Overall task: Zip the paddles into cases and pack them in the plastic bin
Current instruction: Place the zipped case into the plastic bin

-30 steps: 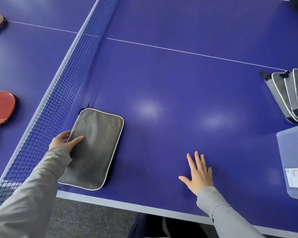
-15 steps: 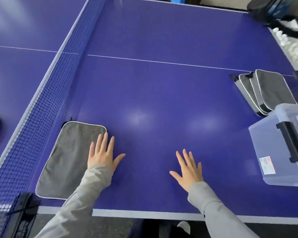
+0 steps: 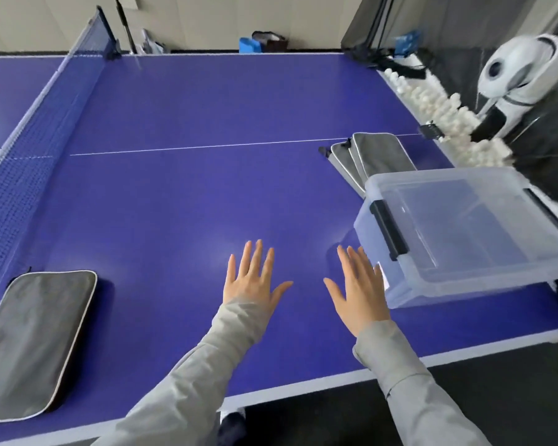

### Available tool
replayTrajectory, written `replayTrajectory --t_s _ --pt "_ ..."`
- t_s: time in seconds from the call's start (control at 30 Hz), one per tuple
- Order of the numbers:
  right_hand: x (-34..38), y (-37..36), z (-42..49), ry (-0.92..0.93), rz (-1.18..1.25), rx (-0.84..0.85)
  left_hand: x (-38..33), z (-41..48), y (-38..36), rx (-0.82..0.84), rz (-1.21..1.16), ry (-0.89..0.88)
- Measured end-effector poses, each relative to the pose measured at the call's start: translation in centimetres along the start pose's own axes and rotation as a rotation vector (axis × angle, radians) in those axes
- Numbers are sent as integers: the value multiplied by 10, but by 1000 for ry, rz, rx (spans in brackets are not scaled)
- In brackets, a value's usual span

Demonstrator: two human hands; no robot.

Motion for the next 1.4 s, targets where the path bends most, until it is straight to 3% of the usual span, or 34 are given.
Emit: replayTrajectory --t_s 0.13,0.33,0.7,0.93,1.13,1.23,1.4 --pt "-68 51 -13 30 20 -123 -88 8 12 -53 -52 -12" --pt "-194 87 -24 -35 -94 -93 -174 27 12 13 -102 34" --pt "-384 130 22 -250 -69 -52 -223 95 12 29 -529 305" --pt "-457 119 95 -375 173 17 -226 123 -25 -4 -990 530" --pt "-494 98 134 -522 529 97 -232 118 -40 -90 -1323 610" --pt "-495 89 144 -517 649 138 -231 117 -47 -91 -1512 626" --pt "-505 80 149 -478 817 157 -232 118 -54 -73 -1631 659"
Point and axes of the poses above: each hand's wrist, its own z-axis towards the middle knuckle, its own y-axis out of the back of the hand, x = y × z, the point moved 9 cm from there along z, towards the middle knuckle, and after that the axes turned 3 degrees about -z, right-handed, at the moved point
